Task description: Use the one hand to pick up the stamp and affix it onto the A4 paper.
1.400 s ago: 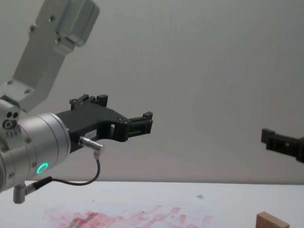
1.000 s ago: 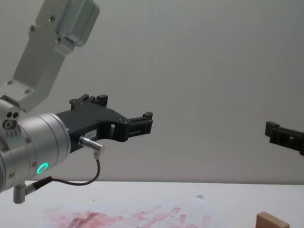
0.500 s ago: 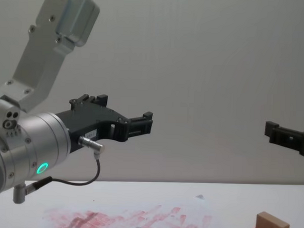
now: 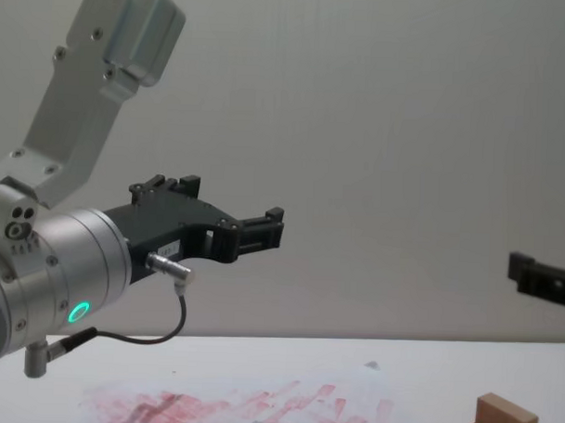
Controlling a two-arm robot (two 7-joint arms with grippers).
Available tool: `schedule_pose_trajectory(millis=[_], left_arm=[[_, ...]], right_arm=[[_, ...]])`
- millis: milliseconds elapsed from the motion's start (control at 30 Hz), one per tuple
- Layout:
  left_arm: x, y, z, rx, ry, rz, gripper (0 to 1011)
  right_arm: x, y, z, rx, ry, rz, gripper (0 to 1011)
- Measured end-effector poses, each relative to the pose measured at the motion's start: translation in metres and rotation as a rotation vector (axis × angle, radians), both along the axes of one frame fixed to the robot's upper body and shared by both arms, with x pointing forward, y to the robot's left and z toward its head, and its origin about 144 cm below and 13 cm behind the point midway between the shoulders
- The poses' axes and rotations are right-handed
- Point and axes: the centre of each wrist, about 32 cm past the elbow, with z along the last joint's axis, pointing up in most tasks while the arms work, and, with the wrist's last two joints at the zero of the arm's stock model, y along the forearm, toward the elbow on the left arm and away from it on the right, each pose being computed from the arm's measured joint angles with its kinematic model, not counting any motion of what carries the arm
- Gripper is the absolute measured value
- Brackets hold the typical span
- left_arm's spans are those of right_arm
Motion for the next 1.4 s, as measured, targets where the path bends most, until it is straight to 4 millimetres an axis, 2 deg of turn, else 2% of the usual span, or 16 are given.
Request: schedule_pose_trajectory(millis=[333, 533, 700, 967, 1400], left_arm=[[0.000, 0.000, 0.000, 0.000, 0.000, 0.000, 1001], [0.000, 0.000, 0.000, 0.000, 0.000, 0.000, 1001], [0.000, 0.000, 0.000, 0.000, 0.000, 0.000, 1001], [0.000, 0.000, 0.000, 0.000, 0.000, 0.000, 1001], [0.000, 0.000, 0.000, 0.000, 0.000, 0.000, 1001]], right_arm=[[-0.012, -0.005, -0.007, 0.003, 0.115, -0.036, 1001], [-0.012, -0.007, -0.010, -0.010, 0.190, -0.044, 1001], [-0.001, -0.009, -0.015, -0.034, 0.265, -0.029, 1001], [0.027, -0.006, -0.024, -0.081, 0.355, 0.031, 1001], [0.065, 0.004, -0.029, -0.161, 0.413, 0.131, 1001]])
